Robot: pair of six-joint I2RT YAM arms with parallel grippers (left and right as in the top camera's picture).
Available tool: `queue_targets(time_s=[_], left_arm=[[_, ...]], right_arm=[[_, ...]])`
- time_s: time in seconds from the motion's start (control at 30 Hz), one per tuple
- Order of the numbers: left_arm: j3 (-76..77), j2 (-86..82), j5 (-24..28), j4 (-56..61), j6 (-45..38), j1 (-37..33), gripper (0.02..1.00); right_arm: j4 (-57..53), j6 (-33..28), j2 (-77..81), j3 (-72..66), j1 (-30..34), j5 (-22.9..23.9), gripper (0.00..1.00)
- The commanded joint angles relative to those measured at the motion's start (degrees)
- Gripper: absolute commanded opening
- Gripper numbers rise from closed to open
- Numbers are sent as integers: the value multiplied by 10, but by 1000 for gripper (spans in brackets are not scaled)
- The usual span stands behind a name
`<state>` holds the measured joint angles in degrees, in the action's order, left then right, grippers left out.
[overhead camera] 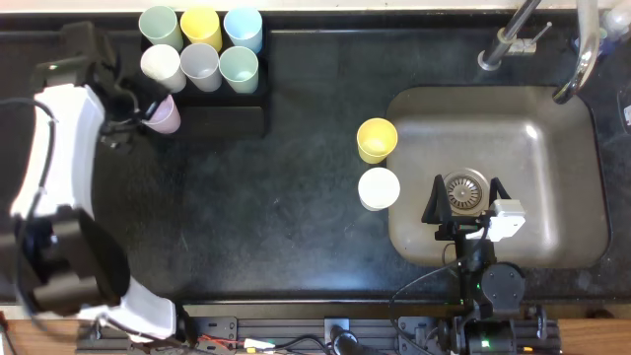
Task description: Store Cups
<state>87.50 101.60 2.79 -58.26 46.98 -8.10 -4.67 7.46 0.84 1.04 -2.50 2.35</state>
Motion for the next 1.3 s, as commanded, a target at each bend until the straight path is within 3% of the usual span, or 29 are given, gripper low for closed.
queue_targets(time_s=[0.03,0.17,0.27,0.37,0.53,1.3], left_arm=[[46,-69,-46,23,-66,165,998],[87,-37,-146,29,15,335,996],[107,2,-159,28,85,427,996],[114,35,-150,24,150,477,998],[116,70,-106,24,165,483,1000],[128,149,-10,56,165,484,996]], right_arm=[[3,3,-5,-8,2,-2,998],[3,3,-5,-8,2,-2,998],[3,3,-5,-8,2,-2,998],[3,3,-5,-8,2,-2,998],[3,3,-5,-8,2,-2,996],[3,3,-5,-8,2,-2,998]])
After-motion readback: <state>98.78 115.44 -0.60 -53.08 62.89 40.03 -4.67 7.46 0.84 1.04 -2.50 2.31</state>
